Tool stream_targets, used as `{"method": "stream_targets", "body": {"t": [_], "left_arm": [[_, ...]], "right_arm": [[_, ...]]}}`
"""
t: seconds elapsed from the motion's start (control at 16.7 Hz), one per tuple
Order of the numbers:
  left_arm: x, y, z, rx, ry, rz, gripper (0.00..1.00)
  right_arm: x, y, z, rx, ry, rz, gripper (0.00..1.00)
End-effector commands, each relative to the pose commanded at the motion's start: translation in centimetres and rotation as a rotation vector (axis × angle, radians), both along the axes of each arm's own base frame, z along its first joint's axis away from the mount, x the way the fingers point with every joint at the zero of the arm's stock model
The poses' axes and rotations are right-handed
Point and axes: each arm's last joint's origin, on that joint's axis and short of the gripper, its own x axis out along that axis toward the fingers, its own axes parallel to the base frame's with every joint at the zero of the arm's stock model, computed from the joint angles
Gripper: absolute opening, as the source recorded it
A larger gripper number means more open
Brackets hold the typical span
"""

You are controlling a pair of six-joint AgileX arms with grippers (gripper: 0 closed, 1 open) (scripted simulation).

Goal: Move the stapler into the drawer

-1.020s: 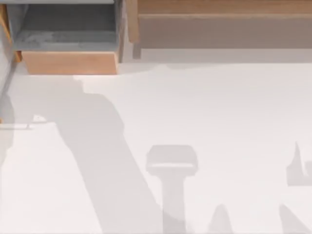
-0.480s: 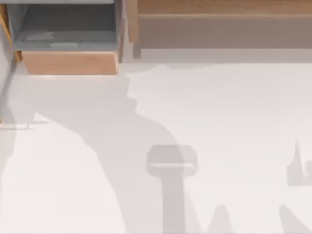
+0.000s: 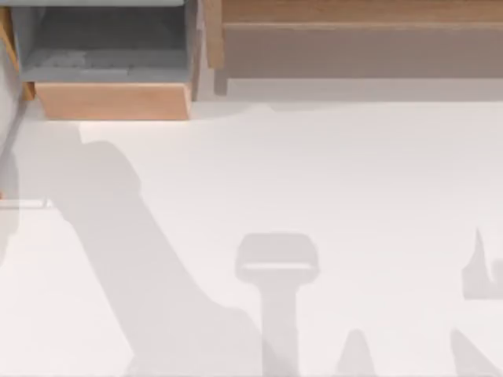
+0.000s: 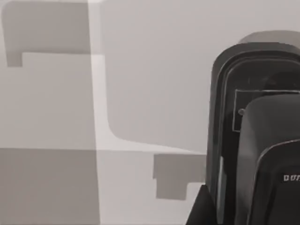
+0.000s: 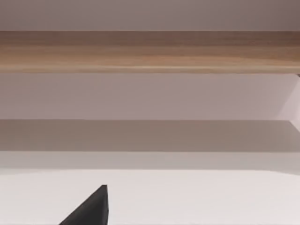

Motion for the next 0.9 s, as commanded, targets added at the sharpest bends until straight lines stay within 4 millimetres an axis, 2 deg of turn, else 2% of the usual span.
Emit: {"method": "stream_targets", "body": {"t": [0.24,0.9], "left_arm": [[0.0,0.0,0.0,0.0,0.0,0.0,0.0],[0.0,0.0,0.0,0.0,0.0,0.0,0.83]], "right_arm": [[0.0,0.0,0.0,0.0,0.0,0.0,1.0],[0.0,0.0,0.0,0.0,0.0,0.0,1.0]]}}
